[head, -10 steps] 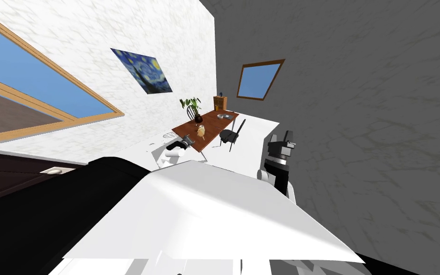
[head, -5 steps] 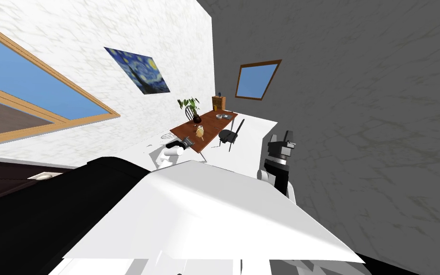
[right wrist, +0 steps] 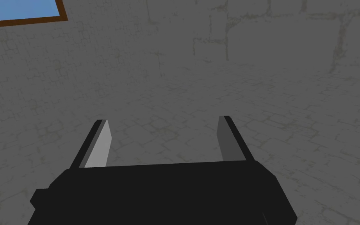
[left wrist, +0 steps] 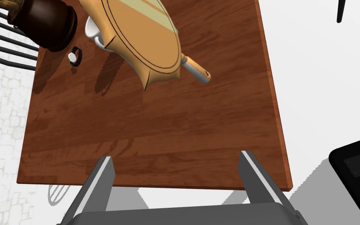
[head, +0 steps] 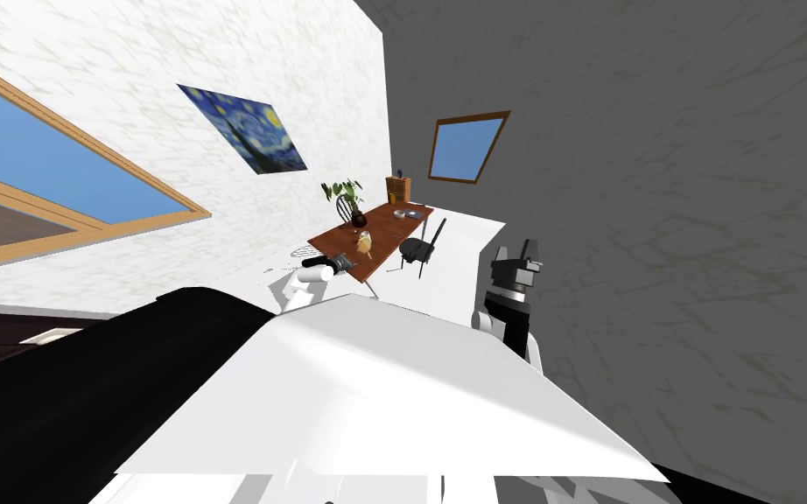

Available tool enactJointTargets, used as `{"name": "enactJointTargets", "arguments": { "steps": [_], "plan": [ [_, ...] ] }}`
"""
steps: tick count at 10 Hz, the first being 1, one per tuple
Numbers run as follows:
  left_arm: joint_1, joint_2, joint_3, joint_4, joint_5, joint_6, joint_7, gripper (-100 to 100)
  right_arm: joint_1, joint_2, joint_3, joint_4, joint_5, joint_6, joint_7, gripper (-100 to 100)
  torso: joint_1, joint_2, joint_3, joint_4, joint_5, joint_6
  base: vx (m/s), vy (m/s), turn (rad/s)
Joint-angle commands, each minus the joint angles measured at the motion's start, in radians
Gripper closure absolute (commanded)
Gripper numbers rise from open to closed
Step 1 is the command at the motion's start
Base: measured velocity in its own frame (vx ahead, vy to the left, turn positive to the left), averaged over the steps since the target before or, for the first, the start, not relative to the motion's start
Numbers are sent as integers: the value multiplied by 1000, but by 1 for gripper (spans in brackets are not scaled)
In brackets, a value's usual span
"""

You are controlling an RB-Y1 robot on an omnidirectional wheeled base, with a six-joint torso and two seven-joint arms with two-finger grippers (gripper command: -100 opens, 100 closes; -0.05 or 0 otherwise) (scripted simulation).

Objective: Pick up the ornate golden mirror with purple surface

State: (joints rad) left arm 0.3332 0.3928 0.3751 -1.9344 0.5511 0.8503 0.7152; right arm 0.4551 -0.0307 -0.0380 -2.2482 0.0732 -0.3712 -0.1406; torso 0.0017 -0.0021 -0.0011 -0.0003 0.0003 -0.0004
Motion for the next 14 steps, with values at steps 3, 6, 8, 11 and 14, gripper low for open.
{"name": "enactJointTargets", "arguments": {
  "steps": [3,6,8,11,14],
  "plan": [
    [-19,25,15,23,45,96,53,-100,0,0,0,0,0,0,0,0,0,0,0,0,0,0,31,20,-37],
    [-44,61,33,52,105,177,113,-100,0,0,0,0,0,0,0,0,0,0,0,0,0,0,37,23,-33],
    [-56,78,41,66,135,226,140,-100,0,0,0,0,0,0,0,0,0,0,0,0,0,0,37,24,-35],
    [-80,111,53,91,192,297,189,-100,0,0,0,0,0,0,0,0,0,-1,0,0,0,0,45,26,-28],
    [-103,139,62,113,244,368,230,-100,0,0,0,0,0,0,0,0,2,-2,-1,0,0,0,62,42,-20]
  ]
}}
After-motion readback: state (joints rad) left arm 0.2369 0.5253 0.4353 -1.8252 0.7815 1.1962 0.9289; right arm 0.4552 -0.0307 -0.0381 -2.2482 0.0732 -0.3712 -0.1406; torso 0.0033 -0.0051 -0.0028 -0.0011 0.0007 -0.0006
